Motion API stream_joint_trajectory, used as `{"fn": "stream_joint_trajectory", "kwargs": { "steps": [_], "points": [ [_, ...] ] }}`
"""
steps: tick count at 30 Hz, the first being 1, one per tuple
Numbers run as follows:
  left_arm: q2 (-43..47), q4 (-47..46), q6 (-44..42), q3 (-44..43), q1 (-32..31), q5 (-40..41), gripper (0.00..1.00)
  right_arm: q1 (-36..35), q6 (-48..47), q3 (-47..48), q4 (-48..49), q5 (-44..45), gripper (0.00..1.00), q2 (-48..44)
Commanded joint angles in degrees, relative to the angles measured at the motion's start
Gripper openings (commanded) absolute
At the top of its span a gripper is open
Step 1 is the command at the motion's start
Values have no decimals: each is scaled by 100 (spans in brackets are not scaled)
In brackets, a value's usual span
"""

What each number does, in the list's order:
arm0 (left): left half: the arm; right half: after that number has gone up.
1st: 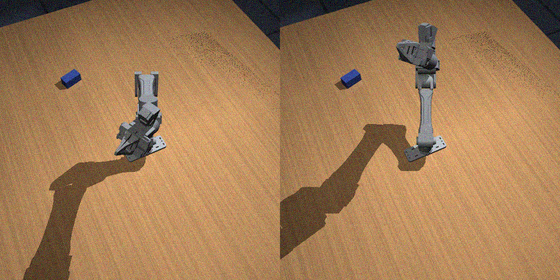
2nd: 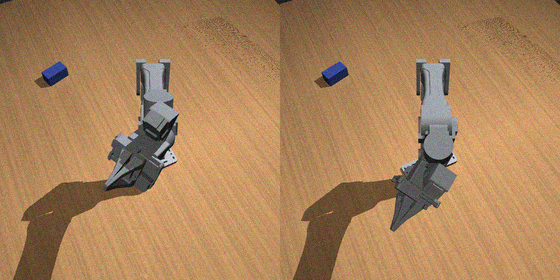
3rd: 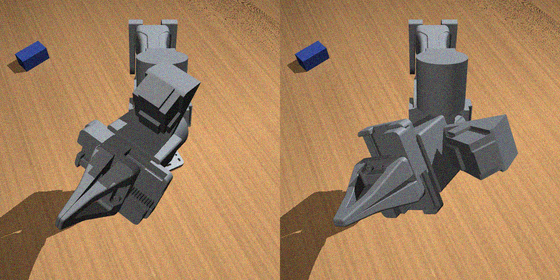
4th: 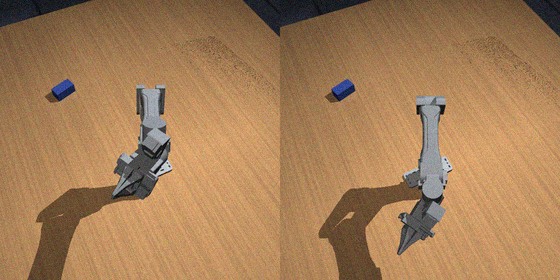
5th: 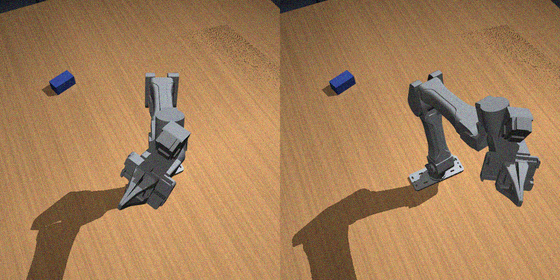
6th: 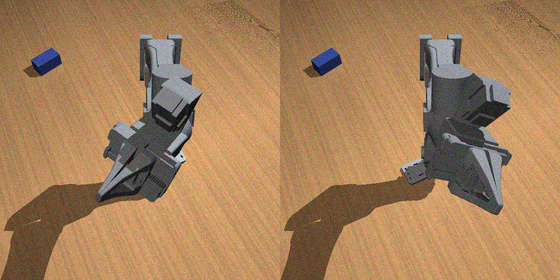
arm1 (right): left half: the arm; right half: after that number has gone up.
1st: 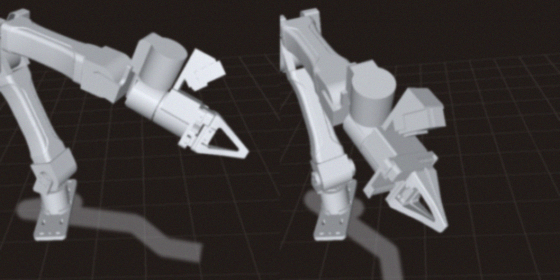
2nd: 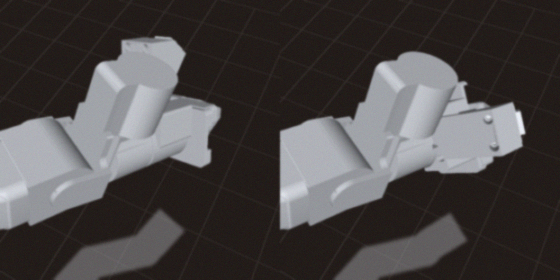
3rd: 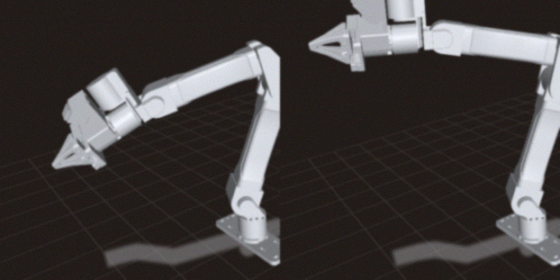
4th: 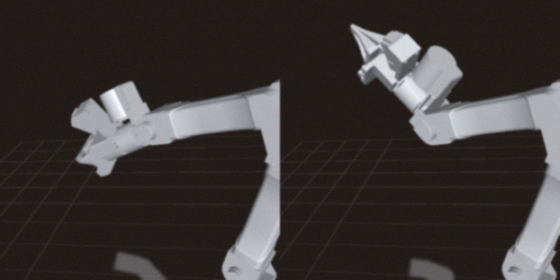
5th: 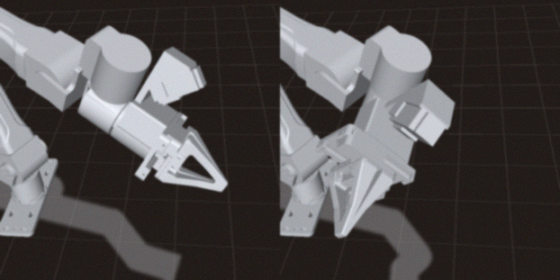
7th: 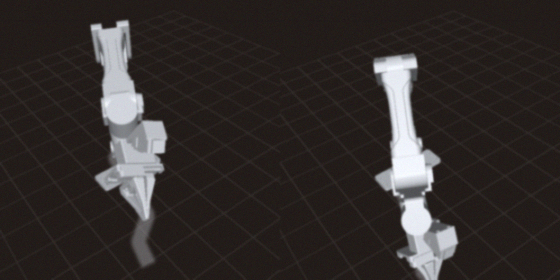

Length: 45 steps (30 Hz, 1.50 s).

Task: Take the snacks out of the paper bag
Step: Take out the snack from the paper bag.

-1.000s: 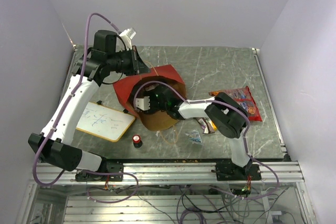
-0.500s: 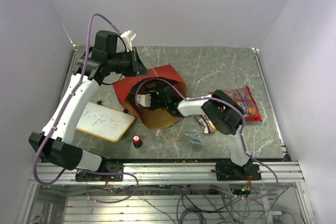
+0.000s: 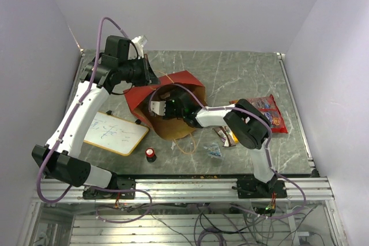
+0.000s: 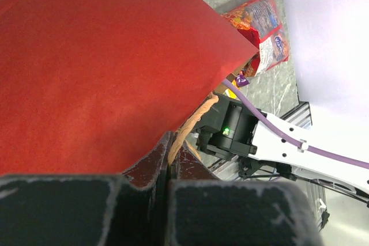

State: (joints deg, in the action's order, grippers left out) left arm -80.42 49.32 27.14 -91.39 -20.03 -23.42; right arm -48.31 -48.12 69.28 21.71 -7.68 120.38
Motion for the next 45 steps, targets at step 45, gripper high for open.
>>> {"fn": "stream_joint_trajectory", "kwargs": {
  "steps": [45],
  "points": [
    [378,-1408,424,1091,254,-15,7,-1412,7523,-770,-6513,3388,0,-5612]
  ]
}}
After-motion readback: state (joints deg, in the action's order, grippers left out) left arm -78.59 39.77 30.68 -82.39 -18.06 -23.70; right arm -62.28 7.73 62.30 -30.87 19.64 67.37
